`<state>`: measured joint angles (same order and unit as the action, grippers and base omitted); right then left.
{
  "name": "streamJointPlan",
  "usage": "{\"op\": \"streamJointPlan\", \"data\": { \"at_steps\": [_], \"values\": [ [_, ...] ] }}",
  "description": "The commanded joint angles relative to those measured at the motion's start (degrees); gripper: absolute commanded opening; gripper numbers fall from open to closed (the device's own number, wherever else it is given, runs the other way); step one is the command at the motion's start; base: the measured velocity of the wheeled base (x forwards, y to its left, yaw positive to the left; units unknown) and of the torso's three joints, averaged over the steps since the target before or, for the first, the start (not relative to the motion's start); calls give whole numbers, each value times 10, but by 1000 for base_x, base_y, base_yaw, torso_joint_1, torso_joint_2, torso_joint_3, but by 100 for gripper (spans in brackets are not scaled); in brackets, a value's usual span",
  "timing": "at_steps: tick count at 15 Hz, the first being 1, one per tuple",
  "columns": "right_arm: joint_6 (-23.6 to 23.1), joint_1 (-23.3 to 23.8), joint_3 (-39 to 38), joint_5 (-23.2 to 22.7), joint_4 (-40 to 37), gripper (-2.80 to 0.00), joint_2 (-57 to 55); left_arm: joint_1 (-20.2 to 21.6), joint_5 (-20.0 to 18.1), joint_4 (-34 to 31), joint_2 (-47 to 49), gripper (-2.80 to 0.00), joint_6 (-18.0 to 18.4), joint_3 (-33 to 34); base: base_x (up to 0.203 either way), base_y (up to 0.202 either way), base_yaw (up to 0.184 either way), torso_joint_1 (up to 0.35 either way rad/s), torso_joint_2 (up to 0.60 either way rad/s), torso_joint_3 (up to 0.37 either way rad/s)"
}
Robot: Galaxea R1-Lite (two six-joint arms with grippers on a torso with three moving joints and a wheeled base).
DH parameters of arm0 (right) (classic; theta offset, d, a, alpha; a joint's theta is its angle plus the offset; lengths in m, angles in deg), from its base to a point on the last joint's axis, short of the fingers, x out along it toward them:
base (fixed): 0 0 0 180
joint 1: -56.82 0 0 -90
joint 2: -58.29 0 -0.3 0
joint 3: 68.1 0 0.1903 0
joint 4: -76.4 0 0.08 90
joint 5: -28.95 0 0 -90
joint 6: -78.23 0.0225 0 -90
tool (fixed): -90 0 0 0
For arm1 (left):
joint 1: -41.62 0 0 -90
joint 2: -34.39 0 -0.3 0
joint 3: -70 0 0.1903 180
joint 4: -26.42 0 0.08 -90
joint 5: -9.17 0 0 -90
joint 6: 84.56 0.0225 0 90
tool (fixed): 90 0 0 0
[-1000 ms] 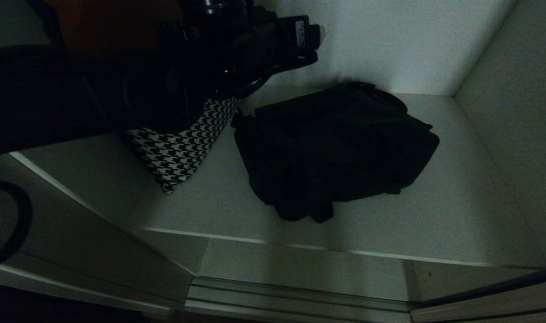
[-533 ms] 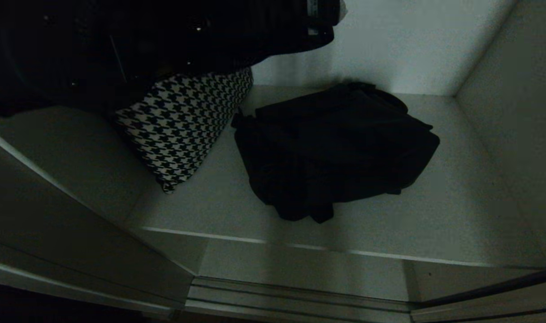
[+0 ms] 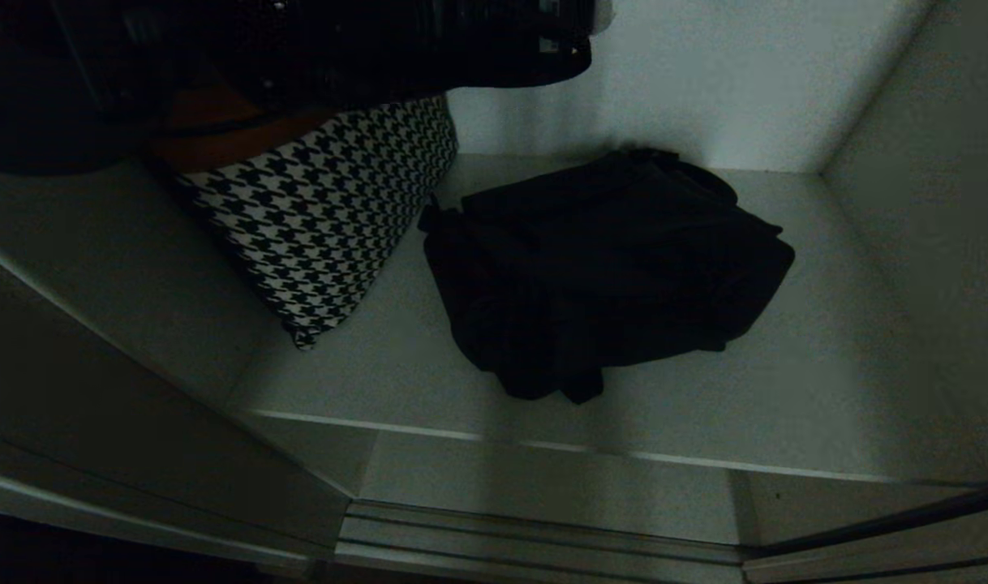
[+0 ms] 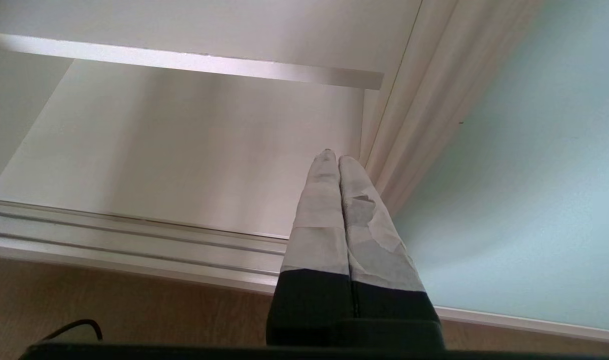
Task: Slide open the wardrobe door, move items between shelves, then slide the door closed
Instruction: Place the bag on the higher shelf, then close the door
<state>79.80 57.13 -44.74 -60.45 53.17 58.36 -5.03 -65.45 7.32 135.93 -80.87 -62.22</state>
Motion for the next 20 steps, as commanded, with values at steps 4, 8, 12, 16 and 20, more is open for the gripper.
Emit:
{"op": "streamJointPlan", "data": {
  "at_steps": [4, 8, 12, 16, 20],
  "values": [
    [0, 0, 0, 0, 0, -280, 0, -1, -3, -17, -11, -280, 9, -4, 0, 0, 0, 0, 0, 0],
    [0, 0, 0, 0, 0, -280, 0, 0, -5, -15, -9, -280, 8, -3, 0, 0, 0, 0, 0, 0],
    [0, 0, 0, 0, 0, -280, 0, 0, -18, -12, -11, -280, 4, 1, 0, 0, 0, 0, 0, 0],
    [0, 0, 0, 0, 0, -280, 0, 0, -19, -15, -10, -280, 4, 5, 0, 0, 0, 0, 0, 0],
    [0, 0, 0, 0, 0, -280, 0, 1, -19, -10, -11, -280, 4, -4, -80, 0, 1, 1, -1, 0]
  ]
}}
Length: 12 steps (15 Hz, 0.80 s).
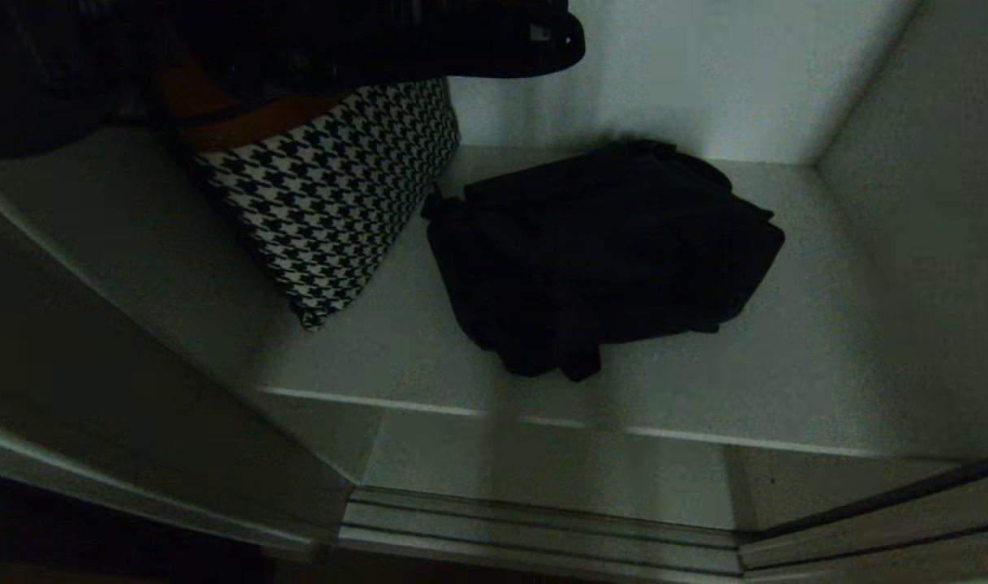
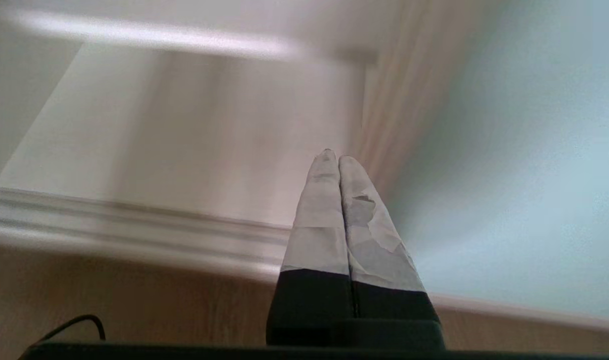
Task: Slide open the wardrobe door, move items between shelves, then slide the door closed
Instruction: Close the door
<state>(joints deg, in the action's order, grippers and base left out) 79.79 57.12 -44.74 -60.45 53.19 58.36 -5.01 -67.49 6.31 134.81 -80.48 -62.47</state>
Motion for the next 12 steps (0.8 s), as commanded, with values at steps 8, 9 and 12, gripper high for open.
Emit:
{"op": "streamJointPlan", "data": {
  "at_steps": [8, 9, 12],
  "values": [
    [0, 0, 0, 0, 0, -280, 0, 1, 1, -4, 0, -280, 0, -7, -198, 0, 0, 0, 4, 2],
    [0, 0, 0, 0, 0, -280, 0, 1, 1, -3, -1, -280, 0, -6, -195, 0, 0, -2, 3, 2],
    [0, 1, 0, 0, 0, -280, 0, 2, 1, -7, -14, -280, 1, -3, -166, 0, 0, 2, 4, 1]
  ]
}}
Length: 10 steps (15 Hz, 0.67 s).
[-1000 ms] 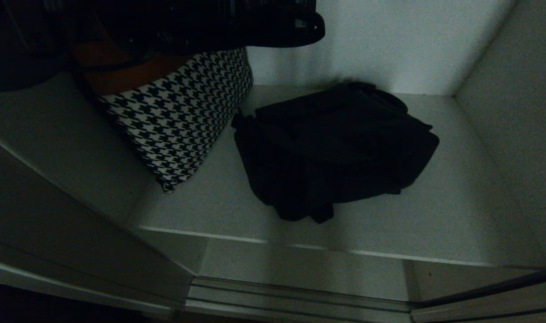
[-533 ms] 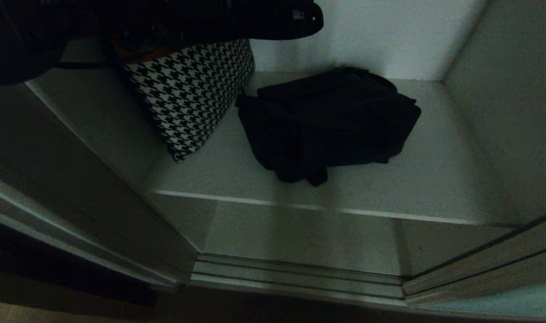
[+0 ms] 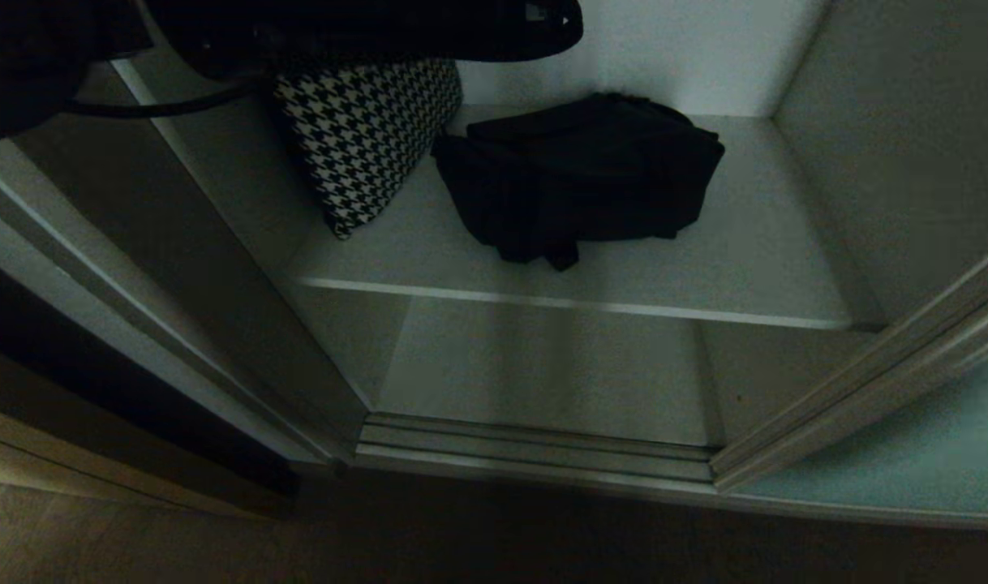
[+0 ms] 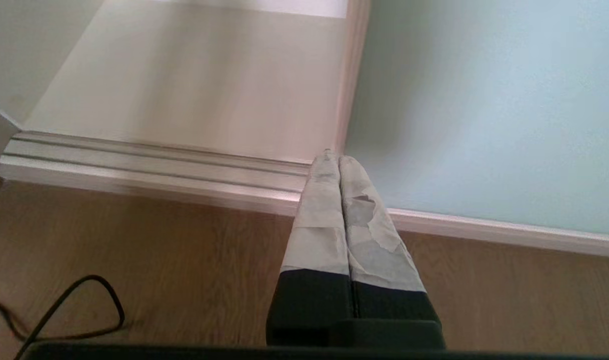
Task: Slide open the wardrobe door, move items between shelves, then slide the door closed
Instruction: Close the door
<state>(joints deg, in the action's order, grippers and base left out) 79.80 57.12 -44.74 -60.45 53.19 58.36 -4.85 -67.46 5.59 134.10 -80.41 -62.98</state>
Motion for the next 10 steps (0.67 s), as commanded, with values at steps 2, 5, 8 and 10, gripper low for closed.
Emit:
{"op": "streamJointPlan", "data": {
  "at_steps": [2, 5, 8, 10],
  "values": [
    [0, 0, 0, 0, 0, -280, 0, 5, 3, -3, -24, -280, 2, 1, 0, 0, 0, 0, 0, 0],
    [0, 0, 0, 0, 0, -280, 0, 5, 5, -80, -72, -280, 6, 6, 0, 0, 0, 0, 0, 0],
    [0, 0, 0, 0, 0, -280, 0, 9, 11, -144, -142, -280, 9, 47, 0, 0, 0, 0, 0, 0],
    [0, 0, 0, 0, 0, -280, 0, 55, 12, -154, -190, -280, 8, 100, 0, 0, 0, 0, 0, 0]
  ]
}}
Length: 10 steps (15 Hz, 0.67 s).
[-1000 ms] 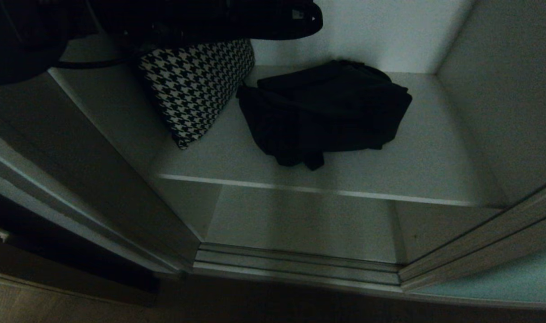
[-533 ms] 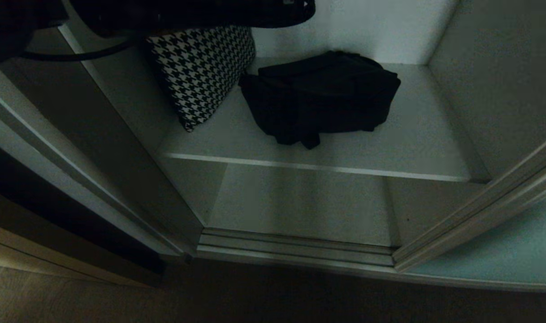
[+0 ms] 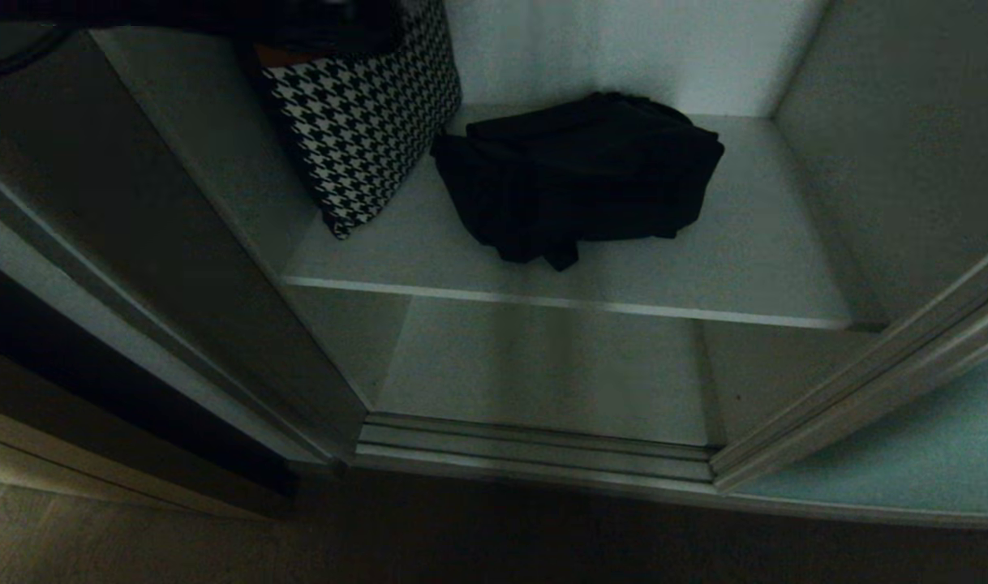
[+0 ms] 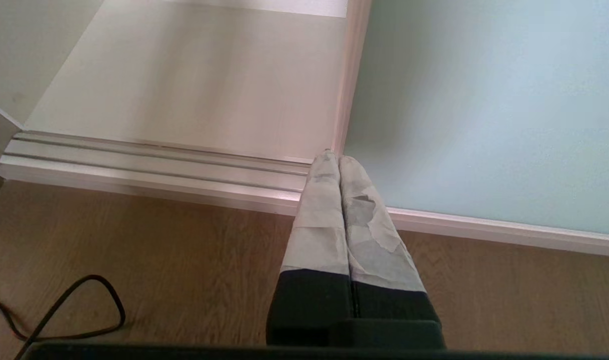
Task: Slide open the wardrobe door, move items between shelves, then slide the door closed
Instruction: Close the door
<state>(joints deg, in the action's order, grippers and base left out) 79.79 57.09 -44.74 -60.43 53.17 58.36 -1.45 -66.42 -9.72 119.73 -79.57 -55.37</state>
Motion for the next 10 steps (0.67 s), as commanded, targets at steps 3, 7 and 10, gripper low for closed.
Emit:
{"op": "streamJointPlan", "data": {
  "at_steps": [3, 7, 10],
  "values": [
    [0, 0, 0, 0, 0, -280, 0, 113, 1, -6, -129, -280, 1, 138, 0, 0, 0, 0, 0, 0],
    [0, 0, 0, 0, 0, -280, 0, 237, 2, -5, -258, -280, 11, 312, 0, 0, 0, 0, 0, 0],
    [0, 0, 0, 0, 0, -280, 0, 308, -2, -6, -388, -280, 13, 430, 0, 0, 0, 0, 0, 0]
  ]
}}
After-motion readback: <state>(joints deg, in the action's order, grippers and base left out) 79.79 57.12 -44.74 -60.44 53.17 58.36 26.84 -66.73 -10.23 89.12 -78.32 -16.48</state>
